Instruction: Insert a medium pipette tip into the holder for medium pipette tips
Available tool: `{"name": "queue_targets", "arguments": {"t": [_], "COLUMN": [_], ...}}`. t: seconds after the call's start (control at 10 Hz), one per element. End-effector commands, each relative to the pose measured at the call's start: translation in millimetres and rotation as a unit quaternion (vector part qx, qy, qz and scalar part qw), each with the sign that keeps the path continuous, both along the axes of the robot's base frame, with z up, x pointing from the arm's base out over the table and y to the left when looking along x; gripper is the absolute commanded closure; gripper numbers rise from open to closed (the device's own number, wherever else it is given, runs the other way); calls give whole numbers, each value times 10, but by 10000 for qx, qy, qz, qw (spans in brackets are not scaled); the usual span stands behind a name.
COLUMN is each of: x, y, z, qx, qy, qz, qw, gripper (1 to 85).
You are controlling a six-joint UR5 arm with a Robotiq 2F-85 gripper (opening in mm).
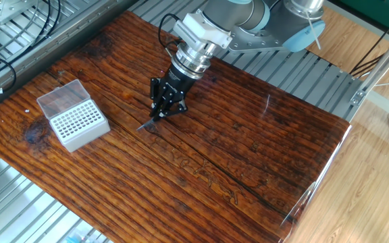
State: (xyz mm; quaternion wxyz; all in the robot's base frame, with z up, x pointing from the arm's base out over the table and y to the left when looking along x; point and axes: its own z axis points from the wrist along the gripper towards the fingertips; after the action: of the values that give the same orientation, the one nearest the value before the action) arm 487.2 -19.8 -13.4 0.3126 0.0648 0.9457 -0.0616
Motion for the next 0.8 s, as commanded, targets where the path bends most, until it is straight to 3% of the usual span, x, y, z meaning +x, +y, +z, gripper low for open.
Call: {"name": "queue_targets", "arguments": {"t": [0.0, 0.1, 0.2, 0.3, 0.4, 0.5, 0.6, 0.7], "x": [-113, -215, -316, -137, -192, -222, -225, -298], "y": [-43, -31, -90, -70, -52, 134, 228, 136], "z": [-230, -123, 70, 329, 582, 881, 981, 1071], "qx": [-54, -132, -286, -43, -150, -131, 143, 126], "qy": [381, 527, 725, 566, 949, 1224, 1152, 1281], "qz": [23, -106, -296, -247, -352, -445, -254, -186], "qw": [9993, 9985, 9965, 9981, 9948, 9914, 9929, 9915], "gripper": [643, 660, 843, 847, 847, 847, 847, 847]}}
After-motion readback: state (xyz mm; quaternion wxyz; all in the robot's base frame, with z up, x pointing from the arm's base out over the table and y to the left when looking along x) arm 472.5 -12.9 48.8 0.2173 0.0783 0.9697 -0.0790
